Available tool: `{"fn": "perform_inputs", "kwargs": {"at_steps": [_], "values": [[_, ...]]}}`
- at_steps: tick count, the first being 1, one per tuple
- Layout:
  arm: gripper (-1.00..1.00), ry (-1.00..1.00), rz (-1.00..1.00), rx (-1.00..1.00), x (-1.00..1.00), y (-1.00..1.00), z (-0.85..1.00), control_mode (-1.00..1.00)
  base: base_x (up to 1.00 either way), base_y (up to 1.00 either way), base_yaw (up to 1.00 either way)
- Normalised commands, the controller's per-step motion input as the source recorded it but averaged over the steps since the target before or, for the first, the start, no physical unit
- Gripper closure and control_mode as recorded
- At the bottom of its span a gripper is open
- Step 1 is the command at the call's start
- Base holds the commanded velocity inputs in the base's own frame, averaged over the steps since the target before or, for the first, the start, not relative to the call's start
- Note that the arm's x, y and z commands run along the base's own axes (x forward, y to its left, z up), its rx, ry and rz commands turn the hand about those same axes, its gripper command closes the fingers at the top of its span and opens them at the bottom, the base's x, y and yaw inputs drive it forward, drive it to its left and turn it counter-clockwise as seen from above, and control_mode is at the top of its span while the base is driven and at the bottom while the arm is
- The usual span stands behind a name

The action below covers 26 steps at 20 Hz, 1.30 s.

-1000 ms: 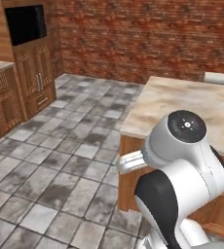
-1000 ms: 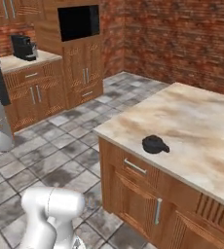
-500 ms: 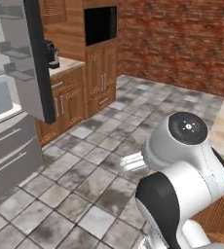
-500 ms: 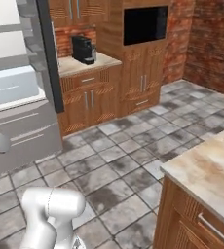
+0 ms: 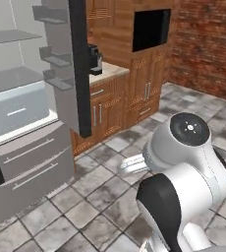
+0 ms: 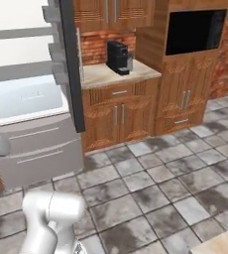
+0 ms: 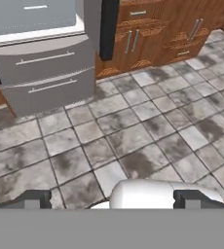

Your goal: Grab the onion and lime from the fridge, place them in the blender, close the lid, and turn on the blender to create a marinade.

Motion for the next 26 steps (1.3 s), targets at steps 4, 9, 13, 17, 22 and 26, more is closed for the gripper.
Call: {"fn": "perform_inputs", "kwargs": {"at_steps": [4,9,13,17,22,26], "values": [[-1.00,0.00,0.00,0.00,0.00,0.00,0.00,1.00,1.00,0.06,0.42],[-1.00,0.00,0.00,0.00,0.00,0.00,0.00,1.00,1.00,0.02,0.44],[-1.00,0.00,0.00,0.00,0.00,0.00,0.00,1.00,1.00,0.01,0.43],[-1.00,0.00,0.00,0.00,0.00,0.00,0.00,1.00,0.97,0.10,0.37],[-1.00,0.00,0.00,0.00,0.00,0.00,0.00,1.00,0.48,-0.17,0.36],[-1.00,0.00,0.00,0.00,0.00,0.00,0.00,1.00,0.20,-0.18,0.34]]}}
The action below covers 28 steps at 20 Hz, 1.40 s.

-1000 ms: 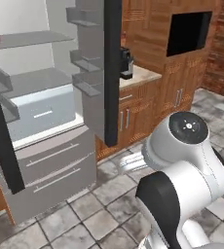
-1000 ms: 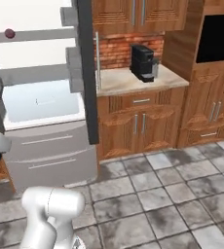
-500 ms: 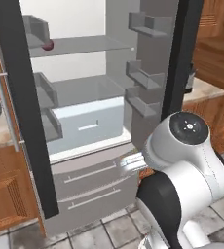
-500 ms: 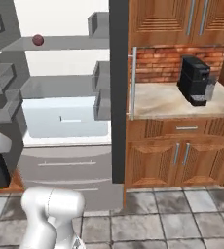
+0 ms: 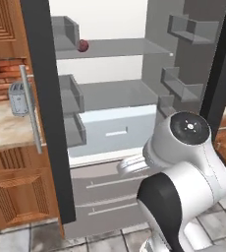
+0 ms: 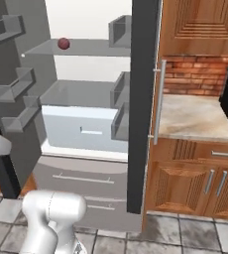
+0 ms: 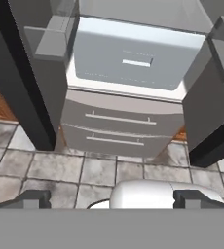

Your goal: Grab the onion and lime from the fridge, place them in the blender, close the lid, and turn on the blender to create a marinade.

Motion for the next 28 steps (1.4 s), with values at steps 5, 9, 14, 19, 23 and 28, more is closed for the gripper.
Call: {"fn": "perform_inputs", "kwargs": {"at_steps": [5,9,14,19,23,28], "values": [[-1.00,0.00,0.05,0.05,0.10,-0.15,0.00,-1.00,0.30,-0.22,0.26],[-1.00,0.00,0.16,0.19,0.46,-0.79,0.00,-1.00,0.00,0.00,0.00],[-1.00,-0.01,0.08,0.11,0.67,-0.43,-0.14,-1.00,0.00,0.00,0.00],[-1.00,0.00,0.00,0.00,0.40,0.03,-0.14,1.00,0.48,0.02,-0.02],[-1.00,0.00,0.00,0.00,0.00,0.00,0.00,1.00,0.84,-0.03,-0.02],[-1.00,0.00,0.00,0.00,0.00,0.00,0.00,1.00,0.73,0.06,0.00]]}}
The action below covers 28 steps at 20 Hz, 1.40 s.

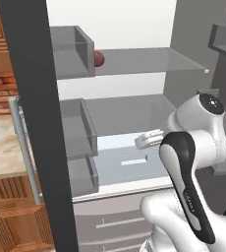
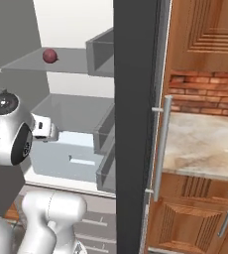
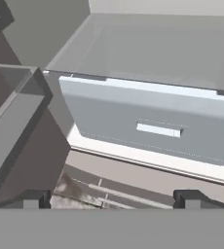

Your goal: Grab the onion and lime from the fridge, place them in the blender, close the lid, and turn on the blender to create a marinade.

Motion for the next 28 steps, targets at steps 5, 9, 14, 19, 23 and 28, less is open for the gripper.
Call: {"fn": "perform_inputs", "kwargs": {"at_steps": [5,9,14,19,23,28], "values": [[-1.00,0.00,0.00,0.00,0.00,0.00,0.00,1.00,0.48,0.48,-0.01],[-1.00,0.00,0.00,0.00,0.00,0.00,0.00,1.00,0.61,0.05,0.00],[-1.00,-0.02,0.00,0.00,0.27,0.04,0.19,-1.00,0.44,0.00,0.00],[-1.00,-0.20,-0.03,-0.01,0.57,0.42,0.96,-1.00,0.00,0.00,0.00],[-1.00,-0.23,-0.06,0.00,0.71,0.23,1.00,-1.00,0.00,0.00,0.00],[-1.00,-0.09,-0.06,0.00,0.80,0.02,0.78,-1.00,0.00,0.00,0.00]]}}
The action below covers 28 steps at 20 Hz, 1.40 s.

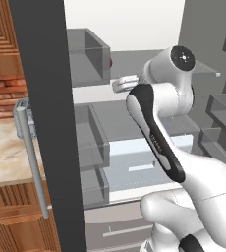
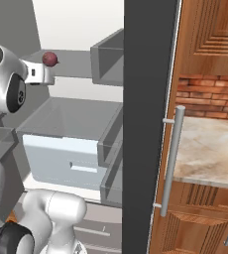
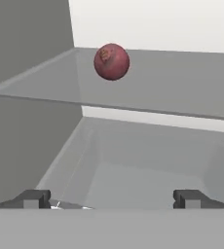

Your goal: Grab the onion and lime from the fridge, place them in the blender, close the lid, and turn on the blender to create a marinade.

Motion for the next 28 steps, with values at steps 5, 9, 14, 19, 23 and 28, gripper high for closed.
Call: {"fn": "perform_inputs", "kwargs": {"at_steps": [5,9,14,19,23,28], "values": [[-1.00,0.00,-0.05,0.00,0.52,0.05,0.74,-1.00,0.00,0.00,0.00],[-1.00,0.00,-0.03,0.00,0.41,0.15,0.47,-1.00,0.00,0.00,0.00],[-1.00,0.01,-0.01,-0.01,0.46,0.24,-0.03,-1.00,0.00,0.00,0.00],[-1.00,0.03,0.00,-0.03,0.52,0.25,-0.32,-1.00,0.00,0.00,0.00],[-1.00,0.01,0.00,-0.01,0.45,0.02,-0.32,-1.00,0.00,0.00,0.00],[-1.00,0.00,0.00,0.00,0.42,0.00,-0.16,-1.00,0.00,0.00,0.00]]}}
